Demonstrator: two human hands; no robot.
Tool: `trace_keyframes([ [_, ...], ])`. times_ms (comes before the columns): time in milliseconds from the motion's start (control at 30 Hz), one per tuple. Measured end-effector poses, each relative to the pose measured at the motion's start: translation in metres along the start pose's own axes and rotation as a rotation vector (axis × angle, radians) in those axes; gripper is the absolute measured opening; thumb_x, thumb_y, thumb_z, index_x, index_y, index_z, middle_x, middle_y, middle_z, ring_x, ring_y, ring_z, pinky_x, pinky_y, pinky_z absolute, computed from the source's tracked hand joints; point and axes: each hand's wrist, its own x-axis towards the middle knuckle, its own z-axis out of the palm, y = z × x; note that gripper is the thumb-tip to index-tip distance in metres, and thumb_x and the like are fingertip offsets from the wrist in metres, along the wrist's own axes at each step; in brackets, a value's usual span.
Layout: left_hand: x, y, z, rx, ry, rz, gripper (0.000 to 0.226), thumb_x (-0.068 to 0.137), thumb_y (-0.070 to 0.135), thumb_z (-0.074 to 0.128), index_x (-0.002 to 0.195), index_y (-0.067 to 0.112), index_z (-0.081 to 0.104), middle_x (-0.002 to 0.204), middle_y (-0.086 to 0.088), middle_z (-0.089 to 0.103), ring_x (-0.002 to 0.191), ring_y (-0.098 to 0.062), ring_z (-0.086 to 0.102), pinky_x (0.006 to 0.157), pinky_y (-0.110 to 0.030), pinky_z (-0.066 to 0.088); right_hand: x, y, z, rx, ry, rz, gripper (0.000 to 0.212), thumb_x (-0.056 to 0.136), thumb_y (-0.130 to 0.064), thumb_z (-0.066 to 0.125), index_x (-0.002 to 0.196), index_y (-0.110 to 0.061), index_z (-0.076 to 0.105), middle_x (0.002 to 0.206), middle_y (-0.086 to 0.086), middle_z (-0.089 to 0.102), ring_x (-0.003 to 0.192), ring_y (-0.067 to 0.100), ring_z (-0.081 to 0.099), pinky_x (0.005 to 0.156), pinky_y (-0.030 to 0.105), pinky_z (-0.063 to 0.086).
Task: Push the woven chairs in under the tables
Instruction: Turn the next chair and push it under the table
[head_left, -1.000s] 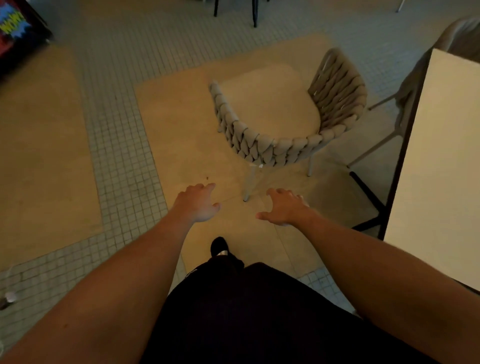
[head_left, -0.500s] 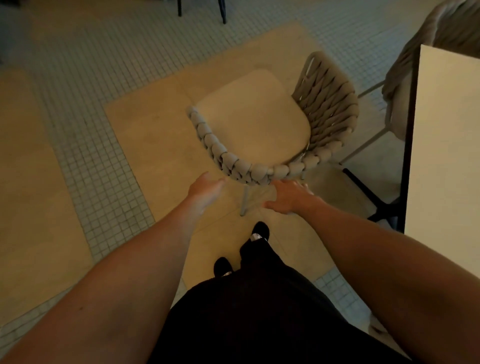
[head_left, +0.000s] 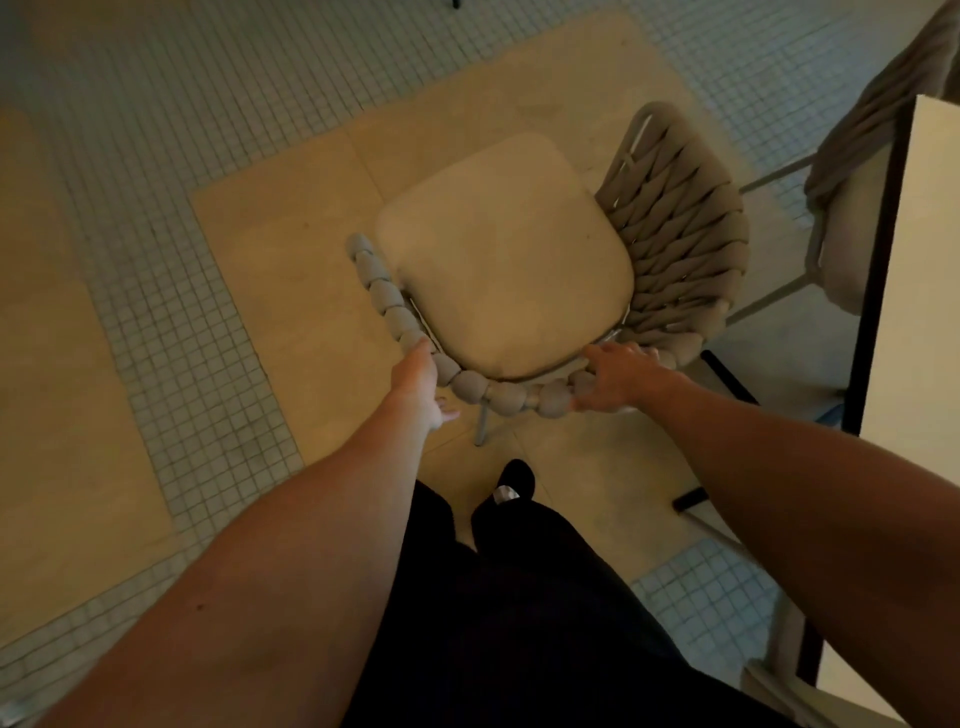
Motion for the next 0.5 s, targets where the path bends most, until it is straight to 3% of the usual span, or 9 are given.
trace_keyframes([
  [167,0.031,0.008,0.017,-0.082,0.021,-0.028,0.064,0.102,0.057,0.042,0.155,0.024,0.030,0.157,-0.011,0.034,0.135,-0.045,0.042,0.102,-0.072,0.040,0.025,0.026,0.003,-0.154,-0.189,-0.017,0.109,0.069,-0.087,0.061,0.157,-0.031,0.027,0.158,0.003,0.038,0.146,0.034,0.031,0.116,0.057,0.024],
  [267,0.049,0.010,0.022,-0.121,0.020,-0.033,0.060,0.100,0.058,0.039,0.153,0.029,0.033,0.151,-0.010,0.040,0.130,-0.044,0.046,0.098,-0.075,0.040,0.036,0.037,0.003,-0.230,-0.198,-0.019,0.123,0.056,-0.098,0.053,0.157,-0.034,0.026,0.161,0.000,0.035,0.146,0.029,0.032,0.113,0.054,0.026],
  [400,0.068,0.014,0.026,-0.160,0.057,-0.024,0.069,0.095,0.065,0.039,0.156,0.036,0.027,0.159,-0.007,0.034,0.137,-0.043,0.040,0.104,-0.075,0.033,0.047,0.039,0.008,-0.265,-0.192,-0.033,0.137,0.043,-0.105,0.037,0.158,-0.033,0.024,0.162,0.000,0.034,0.147,0.029,0.032,0.115,0.051,0.029],
  [500,0.070,0.017,0.025,-0.154,0.058,-0.032,0.067,0.096,0.065,0.037,0.154,0.031,0.035,0.155,-0.010,0.040,0.133,-0.043,0.045,0.102,-0.075,0.035,0.045,0.038,0.012,-0.253,-0.165,-0.031,0.129,0.048,-0.104,0.037,0.154,-0.032,0.031,0.158,0.000,0.040,0.143,0.029,0.035,0.114,0.050,0.032],
])
